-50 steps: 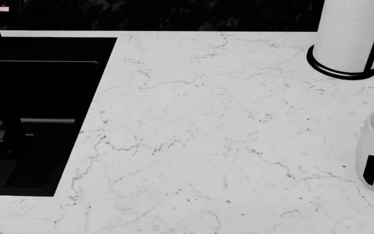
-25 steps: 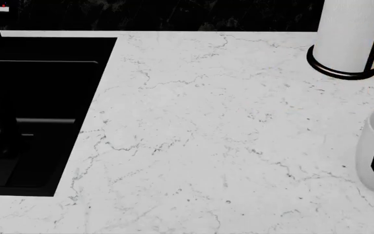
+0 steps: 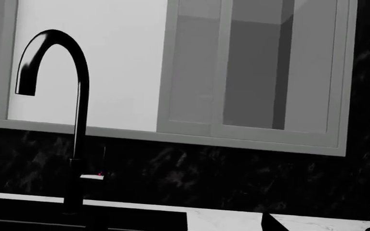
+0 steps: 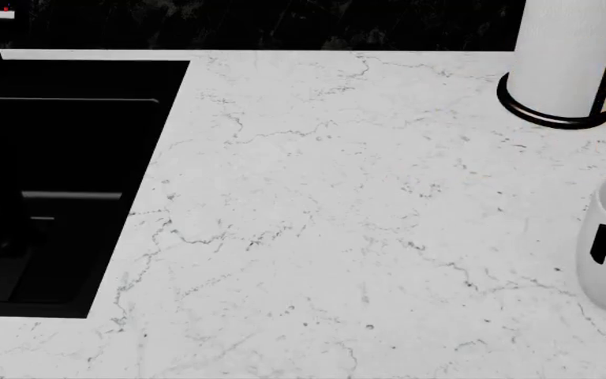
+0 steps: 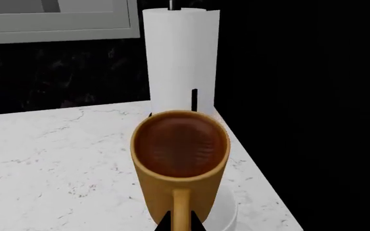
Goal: Stack the cups from largest to smallest.
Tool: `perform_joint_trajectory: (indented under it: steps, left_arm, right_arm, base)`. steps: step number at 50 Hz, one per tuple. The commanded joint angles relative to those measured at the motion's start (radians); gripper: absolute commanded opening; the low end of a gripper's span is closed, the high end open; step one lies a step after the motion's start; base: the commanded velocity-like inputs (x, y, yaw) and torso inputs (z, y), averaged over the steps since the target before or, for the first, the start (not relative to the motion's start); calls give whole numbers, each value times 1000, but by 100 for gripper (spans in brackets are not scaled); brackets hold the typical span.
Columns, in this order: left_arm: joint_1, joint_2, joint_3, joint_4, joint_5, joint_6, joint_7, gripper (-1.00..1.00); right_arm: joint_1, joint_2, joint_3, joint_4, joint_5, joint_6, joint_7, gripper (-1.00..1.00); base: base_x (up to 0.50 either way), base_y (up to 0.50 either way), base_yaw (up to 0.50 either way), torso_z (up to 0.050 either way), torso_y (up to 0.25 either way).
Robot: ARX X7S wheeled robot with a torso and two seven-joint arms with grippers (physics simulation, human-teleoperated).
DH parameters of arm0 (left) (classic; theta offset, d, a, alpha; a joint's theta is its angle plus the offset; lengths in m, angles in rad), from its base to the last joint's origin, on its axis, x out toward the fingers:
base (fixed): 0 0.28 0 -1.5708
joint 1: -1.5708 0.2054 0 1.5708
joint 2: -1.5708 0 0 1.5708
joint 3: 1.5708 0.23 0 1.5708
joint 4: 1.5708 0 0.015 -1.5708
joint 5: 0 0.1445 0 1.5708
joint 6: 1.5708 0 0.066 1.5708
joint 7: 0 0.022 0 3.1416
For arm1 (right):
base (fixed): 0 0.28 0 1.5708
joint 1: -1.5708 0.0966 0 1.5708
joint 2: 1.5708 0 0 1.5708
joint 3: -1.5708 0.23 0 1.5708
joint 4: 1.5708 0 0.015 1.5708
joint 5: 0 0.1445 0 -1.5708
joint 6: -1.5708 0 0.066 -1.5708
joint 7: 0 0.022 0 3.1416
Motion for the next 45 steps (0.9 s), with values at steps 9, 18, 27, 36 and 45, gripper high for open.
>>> perform_joint_trajectory:
  steps: [9, 18, 27, 36, 45]
  left_arm:
    - [-15, 12, -8, -38, 38, -1, 11, 100]
    - [-17, 8, -8, -33, 36, -6, 5, 100]
    - [-18, 3, -10, -33, 34, -7, 1, 100]
    - [-24, 1, -8, -36, 33, -7, -2, 100]
    - [-23, 3, -6, -49, 34, 4, 1, 100]
  right_arm:
    - [79, -40, -103, 108, -159, -70, -117, -100]
    - [121, -50, -153, 155, -202, -91, -148, -100]
    - [143, -60, -196, 203, -245, -117, -180, -100]
    - [137, -65, -209, 237, -269, -138, -195, -100]
    - [135, -64, -216, 241, -269, -135, -190, -100]
  base:
    - [0, 0, 0, 0, 1]
    - [0, 0, 0, 0, 0]
    - [0, 0, 0, 0, 0]
    - [0, 0, 0, 0, 0]
    - [0, 0, 0, 0, 1]
